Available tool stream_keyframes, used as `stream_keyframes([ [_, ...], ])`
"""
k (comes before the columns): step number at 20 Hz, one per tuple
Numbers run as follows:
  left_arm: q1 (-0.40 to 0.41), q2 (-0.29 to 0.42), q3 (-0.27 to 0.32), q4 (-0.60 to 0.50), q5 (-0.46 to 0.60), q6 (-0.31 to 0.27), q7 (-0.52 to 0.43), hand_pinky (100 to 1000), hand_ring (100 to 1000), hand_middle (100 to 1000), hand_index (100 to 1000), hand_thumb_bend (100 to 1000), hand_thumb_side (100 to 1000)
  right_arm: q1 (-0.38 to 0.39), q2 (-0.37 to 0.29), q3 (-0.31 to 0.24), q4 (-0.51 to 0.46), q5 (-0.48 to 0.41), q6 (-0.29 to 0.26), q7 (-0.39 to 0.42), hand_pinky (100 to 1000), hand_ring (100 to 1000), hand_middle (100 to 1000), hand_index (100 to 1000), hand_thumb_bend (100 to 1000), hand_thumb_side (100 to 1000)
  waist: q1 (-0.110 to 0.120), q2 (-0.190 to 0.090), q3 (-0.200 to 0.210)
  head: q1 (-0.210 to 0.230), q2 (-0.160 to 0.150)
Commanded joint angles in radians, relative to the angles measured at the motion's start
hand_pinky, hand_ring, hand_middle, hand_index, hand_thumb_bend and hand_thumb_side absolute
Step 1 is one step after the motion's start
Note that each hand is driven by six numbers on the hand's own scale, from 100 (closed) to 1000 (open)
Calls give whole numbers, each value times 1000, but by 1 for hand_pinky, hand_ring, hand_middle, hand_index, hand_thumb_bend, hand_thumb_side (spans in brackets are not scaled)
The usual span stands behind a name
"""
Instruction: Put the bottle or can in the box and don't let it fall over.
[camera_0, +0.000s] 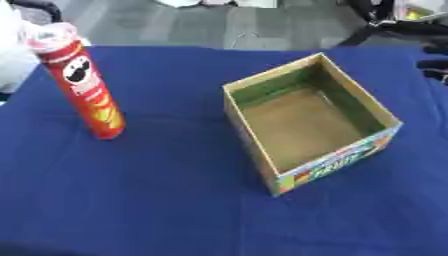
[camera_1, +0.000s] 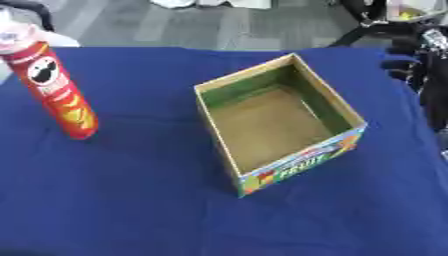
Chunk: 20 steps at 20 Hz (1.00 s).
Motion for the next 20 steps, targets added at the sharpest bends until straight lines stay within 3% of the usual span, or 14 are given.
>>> stream_keyframes([
  [1, -7, 50, 20, -3, 0, -3, 4, 708, 887, 941, 904, 130, 883, -14, -35, -12, -21, -2, 0, -5, 878, 761, 770, 806, 100, 974, 0, -15, 2, 2, -3],
  [11, -2, 56, 15, -4, -33, 6, -11, 720, 889, 941, 907, 135, 883, -14, -36, -11, -21, -2, 1, -6, 878, 761, 770, 806, 100, 973, 1, -15, 1, 2, -6],
  [15, -9, 61, -7, -16, -147, 40, -79, 748, 894, 941, 915, 208, 834, -16, -35, -9, -21, 0, 2, -5, 878, 761, 770, 806, 100, 974, 2, -15, -1, 3, -7],
  [20, -35, 61, -49, -45, -364, 109, -251, 791, 897, 941, 916, 247, 834, -18, -34, -6, -20, 2, 4, -3, 878, 761, 770, 806, 100, 975, 4, -15, -2, 6, -5],
])
